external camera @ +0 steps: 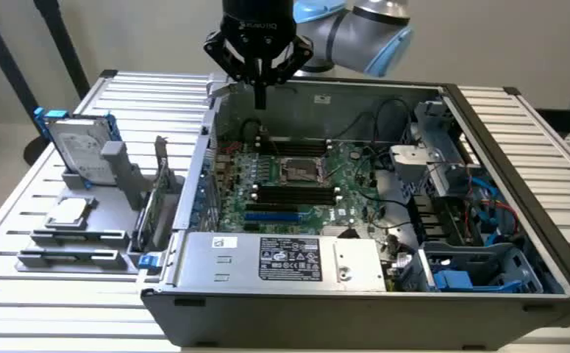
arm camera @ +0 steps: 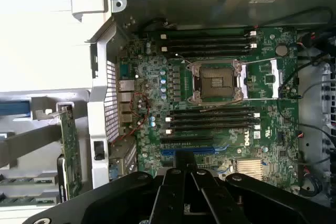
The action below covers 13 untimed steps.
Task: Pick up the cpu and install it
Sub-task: 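Reach for the cpu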
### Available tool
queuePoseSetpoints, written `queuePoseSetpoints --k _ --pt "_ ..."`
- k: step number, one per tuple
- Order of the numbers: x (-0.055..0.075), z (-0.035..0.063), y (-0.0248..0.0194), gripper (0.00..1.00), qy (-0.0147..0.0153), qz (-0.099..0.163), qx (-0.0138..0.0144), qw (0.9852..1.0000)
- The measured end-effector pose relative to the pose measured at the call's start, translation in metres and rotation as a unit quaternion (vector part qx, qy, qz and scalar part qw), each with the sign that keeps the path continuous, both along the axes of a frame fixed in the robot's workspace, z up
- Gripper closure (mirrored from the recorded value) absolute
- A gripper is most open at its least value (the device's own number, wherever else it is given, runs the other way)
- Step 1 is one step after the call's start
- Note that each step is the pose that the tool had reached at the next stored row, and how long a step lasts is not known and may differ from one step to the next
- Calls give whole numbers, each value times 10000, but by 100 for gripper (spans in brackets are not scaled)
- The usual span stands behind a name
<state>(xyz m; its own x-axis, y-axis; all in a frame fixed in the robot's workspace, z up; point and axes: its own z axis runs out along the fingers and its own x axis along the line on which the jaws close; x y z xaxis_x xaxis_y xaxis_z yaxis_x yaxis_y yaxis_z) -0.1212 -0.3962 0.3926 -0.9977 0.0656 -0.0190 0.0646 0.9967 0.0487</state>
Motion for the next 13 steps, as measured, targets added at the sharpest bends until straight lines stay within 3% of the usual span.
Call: queuePoseSetpoints --k 13 --pt "0 0 3 89 0 4 0 10000"
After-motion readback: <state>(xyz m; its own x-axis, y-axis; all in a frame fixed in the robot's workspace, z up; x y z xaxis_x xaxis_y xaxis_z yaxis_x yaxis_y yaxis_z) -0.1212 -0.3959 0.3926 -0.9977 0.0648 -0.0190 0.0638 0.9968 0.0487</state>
